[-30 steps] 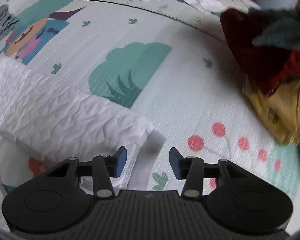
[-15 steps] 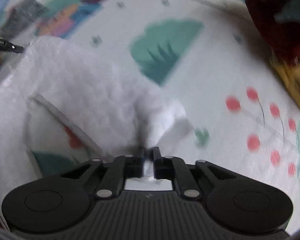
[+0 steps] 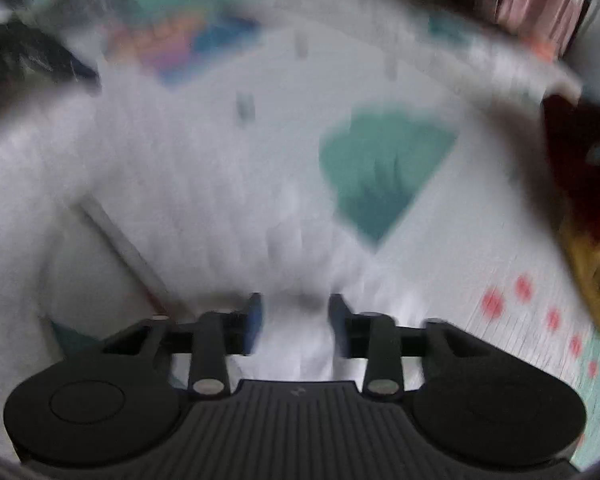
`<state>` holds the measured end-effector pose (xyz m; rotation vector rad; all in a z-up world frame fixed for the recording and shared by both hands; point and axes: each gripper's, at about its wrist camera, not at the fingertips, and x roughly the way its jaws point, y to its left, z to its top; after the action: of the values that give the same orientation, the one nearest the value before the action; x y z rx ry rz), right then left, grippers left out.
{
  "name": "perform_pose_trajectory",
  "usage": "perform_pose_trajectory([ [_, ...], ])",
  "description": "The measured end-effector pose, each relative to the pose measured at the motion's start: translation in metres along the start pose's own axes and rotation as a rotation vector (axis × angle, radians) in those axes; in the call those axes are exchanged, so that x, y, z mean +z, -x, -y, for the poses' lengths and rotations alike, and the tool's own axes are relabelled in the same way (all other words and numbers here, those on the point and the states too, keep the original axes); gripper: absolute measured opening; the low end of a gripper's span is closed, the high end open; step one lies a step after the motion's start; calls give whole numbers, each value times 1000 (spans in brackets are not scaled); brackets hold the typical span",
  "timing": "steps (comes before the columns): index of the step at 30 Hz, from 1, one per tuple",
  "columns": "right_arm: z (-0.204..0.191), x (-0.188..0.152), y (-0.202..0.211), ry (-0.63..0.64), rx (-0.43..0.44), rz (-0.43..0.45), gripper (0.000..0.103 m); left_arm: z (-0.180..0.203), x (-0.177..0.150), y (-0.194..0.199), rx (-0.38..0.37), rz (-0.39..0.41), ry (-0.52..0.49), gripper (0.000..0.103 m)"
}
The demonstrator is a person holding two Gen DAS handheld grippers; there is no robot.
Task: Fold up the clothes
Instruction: 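Smooth the white romper flat on the mat with both tools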
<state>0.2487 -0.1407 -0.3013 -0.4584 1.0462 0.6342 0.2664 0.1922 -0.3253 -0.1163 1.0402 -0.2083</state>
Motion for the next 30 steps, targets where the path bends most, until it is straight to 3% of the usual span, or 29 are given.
perform_pose_trajectory([
  [3,-26,-21,19,82,35,4,44,-8,1,13,18,3,84,29],
  [6,-52,-41,37,164,69,8,44,0,-18,52,-54,54,-80,30],
  [9,-78,-62,56,246,104,12,44,17,-56,86,-157,34,-290,30],
  [12,-104,-82,74,329,139,15,35,23,-97,101,-177,8,-348,30],
  [13,-112,-89,81,356,151,17,34,25,-110,103,-166,6,-351,30],
  [15,-134,-104,72,411,156,-62,34,28,-130,94,-127,-9,-317,31],
  [16,-145,-112,65,439,158,-108,34,33,-141,89,-100,-23,-333,32],
  [19,-145,-128,62,538,143,-124,37,56,-168,79,-19,-75,-404,35],
  [21,-128,-124,60,463,122,-171,46,65,-165,83,8,-94,-406,35],
  [22,-120,-122,61,421,105,-188,46,66,-161,87,13,-84,-409,35],
  [26,-107,-125,71,385,88,-161,46,71,-152,103,-16,40,-446,36],
  [28,-103,-127,64,293,88,-186,46,71,-151,89,-39,8,-395,36],
  [30,-102,-128,64,283,88,-181,46,73,-166,74,-34,-46,-436,41],
])
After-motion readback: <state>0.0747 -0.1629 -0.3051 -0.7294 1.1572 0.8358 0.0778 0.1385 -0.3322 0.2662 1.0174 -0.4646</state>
